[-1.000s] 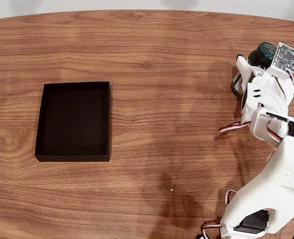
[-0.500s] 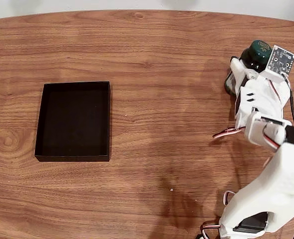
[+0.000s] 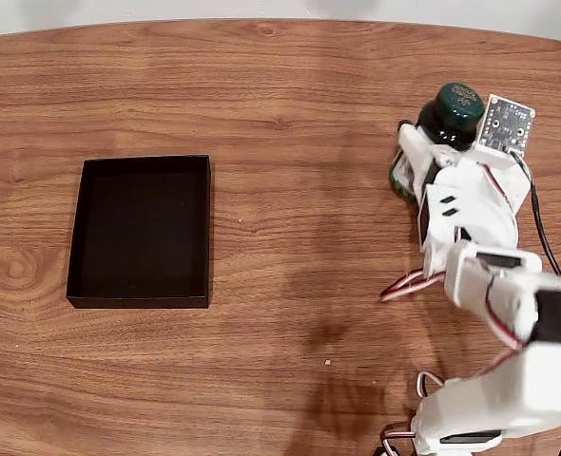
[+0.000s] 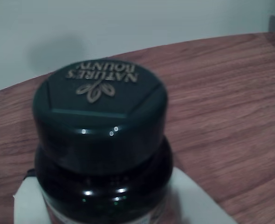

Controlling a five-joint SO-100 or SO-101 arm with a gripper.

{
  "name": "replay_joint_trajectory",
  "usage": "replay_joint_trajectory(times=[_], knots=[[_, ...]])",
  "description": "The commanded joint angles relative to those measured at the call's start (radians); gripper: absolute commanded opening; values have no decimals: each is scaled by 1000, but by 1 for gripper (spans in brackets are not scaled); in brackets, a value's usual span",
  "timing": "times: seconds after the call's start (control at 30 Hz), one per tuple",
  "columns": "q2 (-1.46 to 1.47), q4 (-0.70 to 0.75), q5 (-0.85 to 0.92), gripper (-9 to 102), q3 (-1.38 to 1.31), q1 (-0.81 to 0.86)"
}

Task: Pick up the pill bottle and place it in the black box.

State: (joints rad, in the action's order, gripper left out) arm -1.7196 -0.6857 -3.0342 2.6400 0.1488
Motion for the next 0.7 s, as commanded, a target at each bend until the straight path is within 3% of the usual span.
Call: replay_joint_trajectory(times=[0.0, 0.27, 0.67], knots=[[-253, 26, -23, 16, 29, -49], [-497, 100, -55, 15, 115, -153], [-635, 160, -86, 15, 87, -293]])
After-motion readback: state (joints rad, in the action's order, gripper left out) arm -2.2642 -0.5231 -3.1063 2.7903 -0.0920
